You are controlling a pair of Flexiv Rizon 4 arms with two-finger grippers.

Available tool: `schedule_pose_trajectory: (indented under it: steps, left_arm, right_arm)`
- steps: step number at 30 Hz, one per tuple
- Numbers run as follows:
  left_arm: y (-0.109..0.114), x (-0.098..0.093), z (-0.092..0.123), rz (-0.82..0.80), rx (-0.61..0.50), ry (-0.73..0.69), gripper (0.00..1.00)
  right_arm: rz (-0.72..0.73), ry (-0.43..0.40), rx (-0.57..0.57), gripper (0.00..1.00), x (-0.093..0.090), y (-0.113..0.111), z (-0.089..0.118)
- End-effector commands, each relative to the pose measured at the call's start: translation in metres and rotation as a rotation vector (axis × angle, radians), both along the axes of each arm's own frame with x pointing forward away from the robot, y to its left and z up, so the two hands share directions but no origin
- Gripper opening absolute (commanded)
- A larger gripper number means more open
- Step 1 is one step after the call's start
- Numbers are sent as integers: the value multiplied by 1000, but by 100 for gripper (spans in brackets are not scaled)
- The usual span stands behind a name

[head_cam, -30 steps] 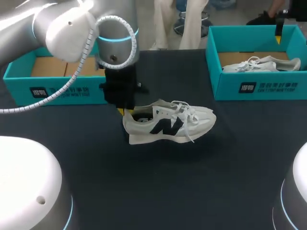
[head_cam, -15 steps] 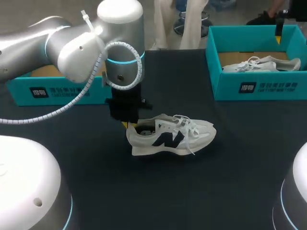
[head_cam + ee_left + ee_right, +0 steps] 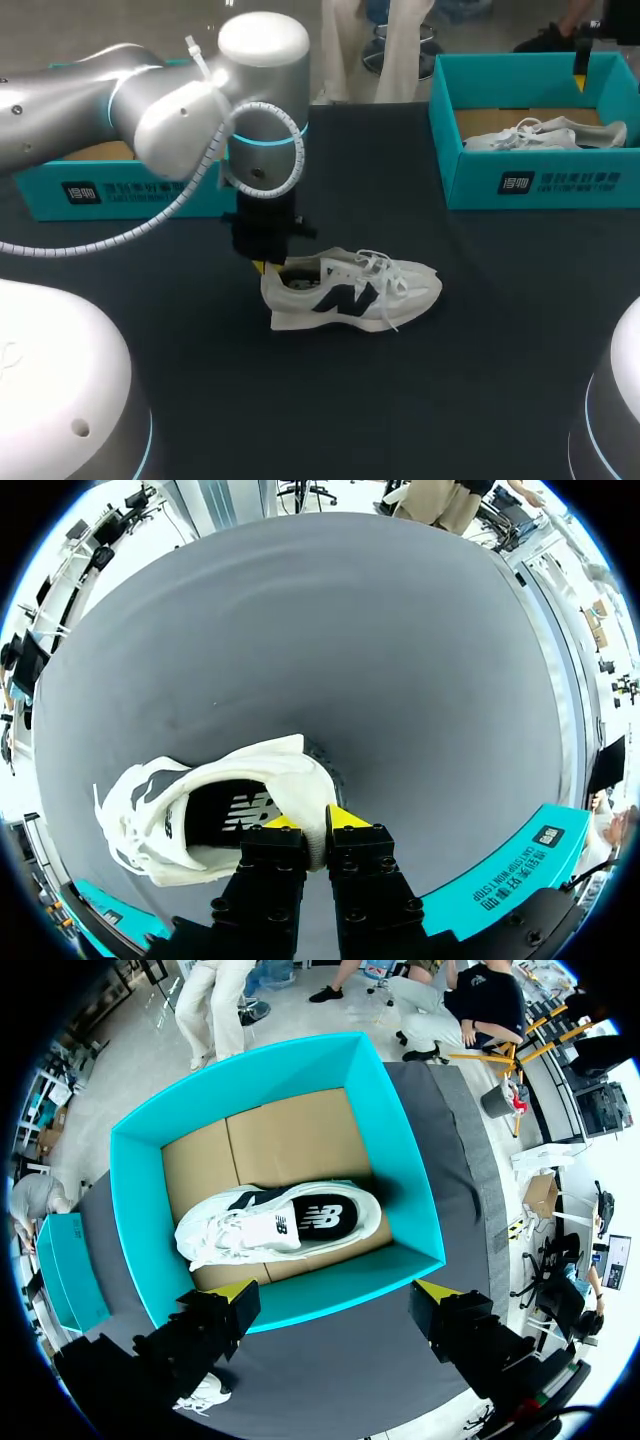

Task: Take the shoe out of the shoebox, open the shoe tongue, remove and reinsert the insole, then place the shoe into the shoebox

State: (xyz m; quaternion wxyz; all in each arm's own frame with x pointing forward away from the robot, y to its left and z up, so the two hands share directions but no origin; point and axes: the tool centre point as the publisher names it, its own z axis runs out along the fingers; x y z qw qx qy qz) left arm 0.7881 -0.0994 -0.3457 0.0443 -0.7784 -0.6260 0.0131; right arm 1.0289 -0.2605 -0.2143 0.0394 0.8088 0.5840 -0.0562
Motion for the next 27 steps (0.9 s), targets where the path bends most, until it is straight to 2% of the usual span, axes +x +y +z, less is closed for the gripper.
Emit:
schedule_pose_trajectory:
  steps: [1,2,3,4,5,8,11,16,22,25,27]
  left_arm:
    - [-2,1,-4,5,3,7,0]
    - [-2,1,-4,4,7,3,0]
    - [-1,1,-4,6,11,-1,23]
    - [0,0,-2,9,13,-2,94]
    - [2,0,1,14,8,-17,100]
    - [9,-2,16,35,-30,-12,100]
    - [20,-12,43,54,-103,-41,100]
    - [61,-26,79,228,-288,-8,100]
    - [112,-58,86,473,-433,-10,100]
    - [131,-73,79,617,-472,-9,100]
    - [131,-73,79,617,-472,-9,100]
  right_arm:
    - [-1,1,0,100,1,0,0]
    - [-1,1,0,100,1,0,0]
    - [-1,1,0,100,1,0,0]
    - [-1,1,0,100,1,0,0]
    - [-1,1,0,100,1,0,0]
    - [-1,1,0,100,1,0,0]
    - [-1,1,0,100,1,0,0]
    - [-1,1,0,100,1,0,0]
    - [-1,1,0,100,1,0,0]
    - [-1,1,0,100,1,0,0]
    - [-1,1,0,100,1,0,0]
